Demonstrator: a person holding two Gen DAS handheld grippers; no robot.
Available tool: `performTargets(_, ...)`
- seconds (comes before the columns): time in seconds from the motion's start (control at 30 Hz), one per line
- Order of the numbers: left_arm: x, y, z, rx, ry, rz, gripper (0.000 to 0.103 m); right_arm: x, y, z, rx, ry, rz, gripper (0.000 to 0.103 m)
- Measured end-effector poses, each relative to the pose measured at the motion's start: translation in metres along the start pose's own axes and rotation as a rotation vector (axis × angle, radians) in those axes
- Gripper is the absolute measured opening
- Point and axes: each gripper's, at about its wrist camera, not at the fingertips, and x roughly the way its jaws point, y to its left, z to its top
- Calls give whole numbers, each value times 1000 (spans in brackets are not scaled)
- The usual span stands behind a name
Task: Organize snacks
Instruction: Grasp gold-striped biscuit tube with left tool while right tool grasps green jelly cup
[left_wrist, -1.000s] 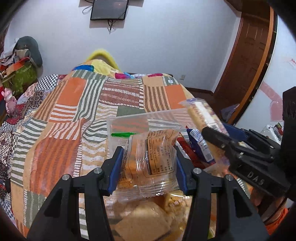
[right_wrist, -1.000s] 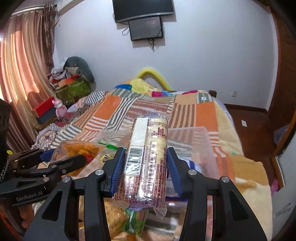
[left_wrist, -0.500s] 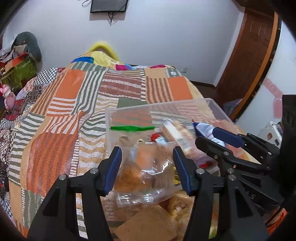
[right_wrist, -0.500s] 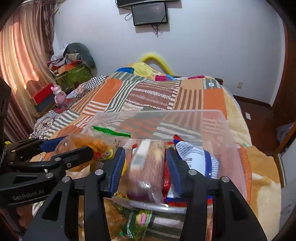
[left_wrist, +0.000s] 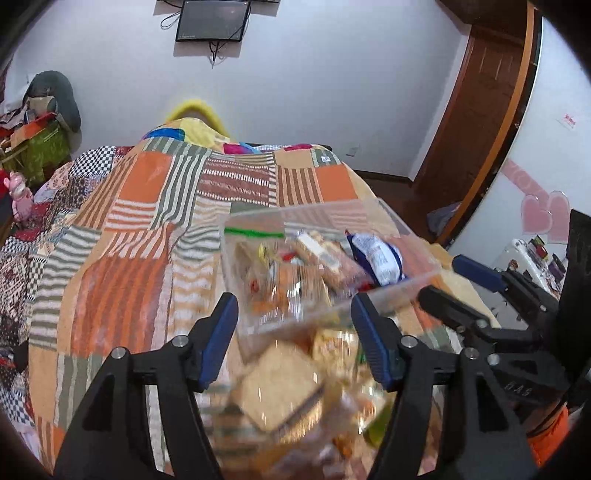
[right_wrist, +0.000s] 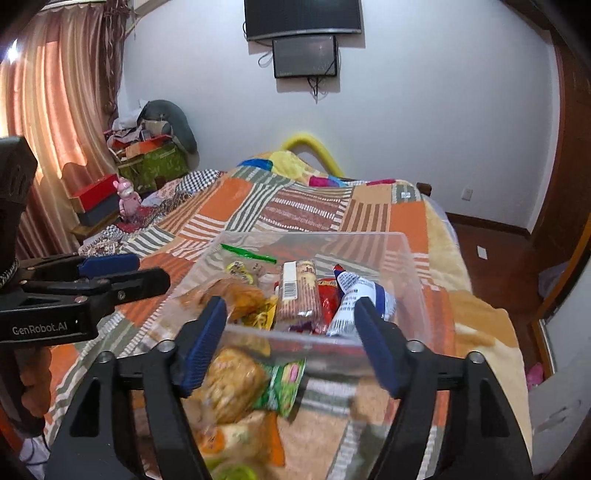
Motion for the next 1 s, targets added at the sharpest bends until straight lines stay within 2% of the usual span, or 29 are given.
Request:
performTargets(0.2,-15,-4,-44,43,63,21,64,-15,10,-25,-10,21,7,74)
performTargets(0.3,-13,-4,-64,55,96,28,64,-16,15,-42,-4,51,14,83)
performTargets(0.5,0,-1,-102,41,167,1,64,-1,28,-76,-17,162,24,84)
performTargets(0.67,19,-1,-114,38,208,-9,64,18,28,-98,-23,231,18,82)
performTargets(0.73,24,-3,-115,43,211,-1,64,25,24,-101,-19,233,11,77)
performTargets(0.9,36,-7,-113,53,211,-4,64,33,26,-103,-6,248,59,51)
performTargets(1.0,34,-11,-116,70,212,-9,64,27,31,-107,-17,235,60,48)
